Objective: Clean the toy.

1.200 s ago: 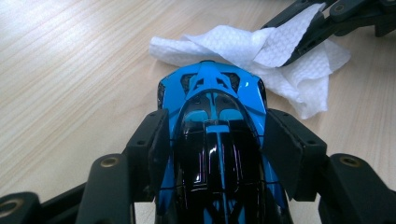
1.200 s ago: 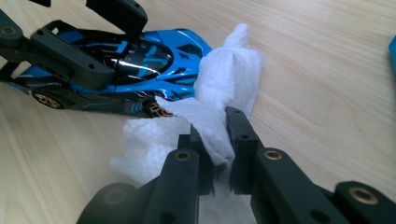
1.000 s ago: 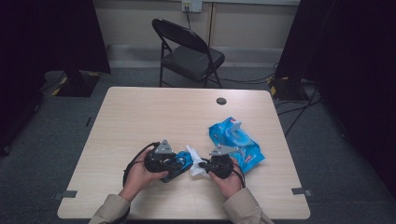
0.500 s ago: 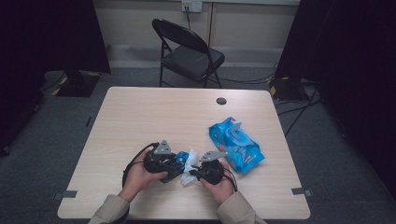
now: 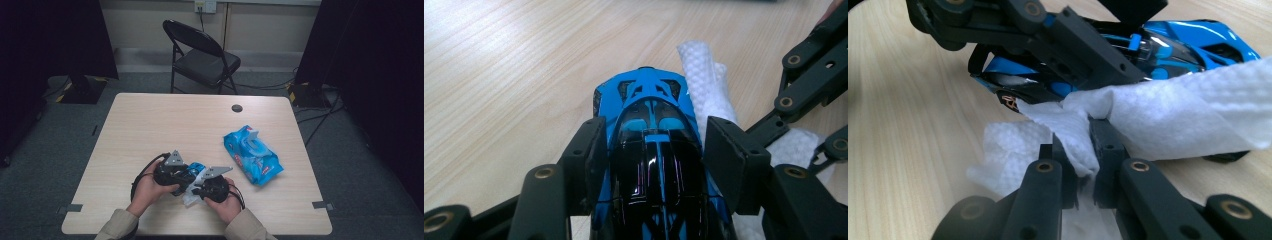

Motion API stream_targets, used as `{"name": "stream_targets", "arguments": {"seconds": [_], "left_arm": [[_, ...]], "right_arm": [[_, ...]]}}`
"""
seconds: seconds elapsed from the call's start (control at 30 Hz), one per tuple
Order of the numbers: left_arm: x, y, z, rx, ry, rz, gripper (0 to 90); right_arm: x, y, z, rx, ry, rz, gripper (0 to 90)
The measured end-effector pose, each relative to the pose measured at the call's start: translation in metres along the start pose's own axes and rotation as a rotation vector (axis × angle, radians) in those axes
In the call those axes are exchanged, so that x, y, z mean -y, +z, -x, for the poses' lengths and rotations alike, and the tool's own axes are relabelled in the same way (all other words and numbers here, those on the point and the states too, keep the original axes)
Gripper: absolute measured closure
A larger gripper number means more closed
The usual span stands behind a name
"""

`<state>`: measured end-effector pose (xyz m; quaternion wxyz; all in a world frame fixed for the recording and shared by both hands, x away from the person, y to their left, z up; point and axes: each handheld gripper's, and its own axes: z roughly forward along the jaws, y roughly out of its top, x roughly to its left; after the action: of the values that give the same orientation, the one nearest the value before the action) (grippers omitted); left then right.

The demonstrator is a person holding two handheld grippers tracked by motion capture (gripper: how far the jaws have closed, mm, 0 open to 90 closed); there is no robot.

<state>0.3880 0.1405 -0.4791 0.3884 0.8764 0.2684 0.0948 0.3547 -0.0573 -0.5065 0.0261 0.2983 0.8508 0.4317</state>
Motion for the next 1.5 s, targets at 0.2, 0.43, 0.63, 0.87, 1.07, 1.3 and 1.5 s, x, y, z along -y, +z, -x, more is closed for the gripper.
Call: {"name": "stream_targets", "arguments": {"seconds": [0.2, 0.43, 0.63, 0.87, 1.07, 1.3, 1.5], "left_arm": [[0.0, 0.0, 0.0, -0.002, 0.005, -0.004, 43.3], [0.0, -0.001, 0.0, -0.001, -0.001, -0.007, 43.4], [0.0, -0.001, 0.001, -0.005, 0.001, -0.005, 43.5], [0.001, -0.001, 0.001, -0.005, -0.008, -0.002, 43.6], [0.001, -0.002, 0.001, -0.009, -0.01, -0.004, 43.6], [0.002, -0.002, -0.001, -0.002, -0.02, 0.006, 44.7], [0.002, -0.003, 0.0, -0.004, -0.015, 0.001, 44.7]], "right_arm": [[-0.001, 0.003, -0.004, -0.039, 0.001, -0.007, 83.6], [-0.003, 0.011, -0.016, -0.078, -0.02, -0.012, 83.6], [-0.004, 0.016, -0.027, -0.109, -0.037, -0.015, 83.6], [-0.008, 0.023, -0.038, -0.119, -0.074, -0.022, 83.5], [-0.009, 0.026, -0.042, -0.153, -0.088, -0.027, 83.5], [-0.009, 0.027, -0.048, -0.179, -0.114, -0.03, 83.5], [-0.009, 0.007, -0.039, -0.156, -0.1, -0.009, 83.6]]}}
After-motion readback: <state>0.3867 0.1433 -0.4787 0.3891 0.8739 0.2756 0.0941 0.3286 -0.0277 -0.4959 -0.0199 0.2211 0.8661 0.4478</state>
